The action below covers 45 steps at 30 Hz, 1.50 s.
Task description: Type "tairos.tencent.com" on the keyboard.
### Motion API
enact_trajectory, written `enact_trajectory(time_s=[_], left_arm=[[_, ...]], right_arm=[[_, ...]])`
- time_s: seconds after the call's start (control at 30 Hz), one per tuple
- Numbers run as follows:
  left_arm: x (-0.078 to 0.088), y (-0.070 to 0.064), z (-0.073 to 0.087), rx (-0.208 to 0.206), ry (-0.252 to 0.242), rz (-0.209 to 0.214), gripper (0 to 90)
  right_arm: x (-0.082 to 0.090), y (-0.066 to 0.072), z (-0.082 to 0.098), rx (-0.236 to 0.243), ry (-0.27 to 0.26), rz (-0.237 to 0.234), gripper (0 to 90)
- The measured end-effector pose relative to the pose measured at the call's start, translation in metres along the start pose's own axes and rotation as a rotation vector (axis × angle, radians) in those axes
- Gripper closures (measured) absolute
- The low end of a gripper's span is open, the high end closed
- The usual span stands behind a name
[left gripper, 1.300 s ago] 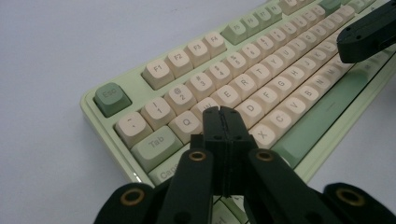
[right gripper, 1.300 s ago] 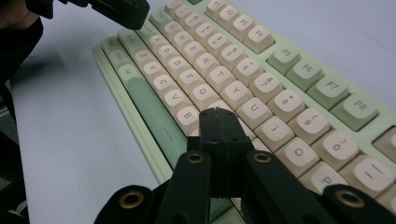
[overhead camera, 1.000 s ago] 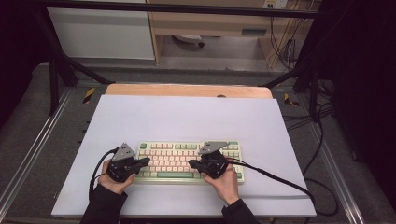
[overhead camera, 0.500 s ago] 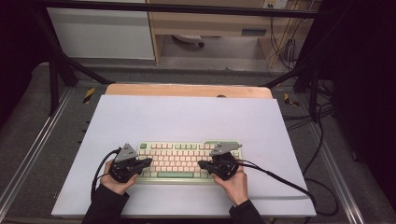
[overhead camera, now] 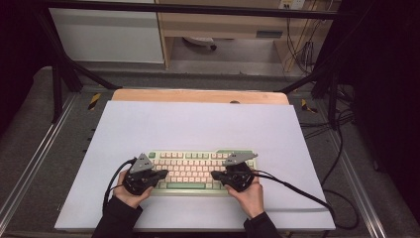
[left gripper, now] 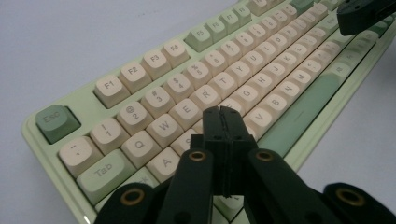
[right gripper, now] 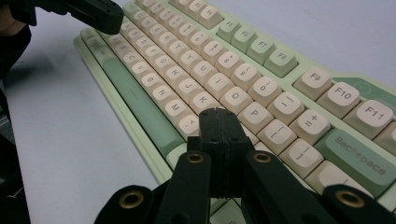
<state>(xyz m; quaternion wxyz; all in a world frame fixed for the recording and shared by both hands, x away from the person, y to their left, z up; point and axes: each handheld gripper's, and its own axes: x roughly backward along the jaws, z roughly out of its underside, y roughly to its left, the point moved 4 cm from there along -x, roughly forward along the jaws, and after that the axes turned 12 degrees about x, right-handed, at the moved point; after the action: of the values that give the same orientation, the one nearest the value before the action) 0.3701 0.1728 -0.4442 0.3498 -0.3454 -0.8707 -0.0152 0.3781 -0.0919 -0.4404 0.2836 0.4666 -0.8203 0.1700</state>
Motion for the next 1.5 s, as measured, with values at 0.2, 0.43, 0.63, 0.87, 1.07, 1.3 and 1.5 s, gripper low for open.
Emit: enact_trajectory(time_s=[0.2, 0.43, 0.63, 0.87, 1.07, 1.3, 1.5], left_arm=[[-0.007, -0.006, 0.000, -0.014, 0.015, 0.008, 90.0], [-0.015, -0.013, 0.001, -0.026, 0.033, 0.017, 90.0], [-0.019, -0.015, 0.003, -0.033, 0.043, 0.020, 90.0], [-0.022, -0.016, 0.005, -0.041, 0.049, 0.019, 90.0], [-0.019, -0.016, 0.004, -0.042, 0.043, 0.019, 90.0], [-0.011, -0.011, 0.000, -0.026, 0.018, 0.014, 90.0], [-0.006, -0.006, -0.003, -0.015, 0.003, 0.008, 90.0]], right_arm=[[0.000, 0.000, 0.000, -0.001, -0.002, -0.001, 90.0], [0.000, 0.000, 0.000, -0.002, -0.002, -0.001, 90.0], [0.000, 0.000, 0.000, 0.003, -0.004, 0.000, 90.0], [0.000, 0.000, 0.000, 0.001, -0.002, -0.002, 90.0], [0.001, 0.000, 0.000, 0.006, -0.006, -0.001, 90.0], [0.000, 0.000, 0.000, 0.002, -0.001, -0.003, 90.0], [0.000, 0.000, 0.001, 0.008, -0.002, -0.002, 90.0]])
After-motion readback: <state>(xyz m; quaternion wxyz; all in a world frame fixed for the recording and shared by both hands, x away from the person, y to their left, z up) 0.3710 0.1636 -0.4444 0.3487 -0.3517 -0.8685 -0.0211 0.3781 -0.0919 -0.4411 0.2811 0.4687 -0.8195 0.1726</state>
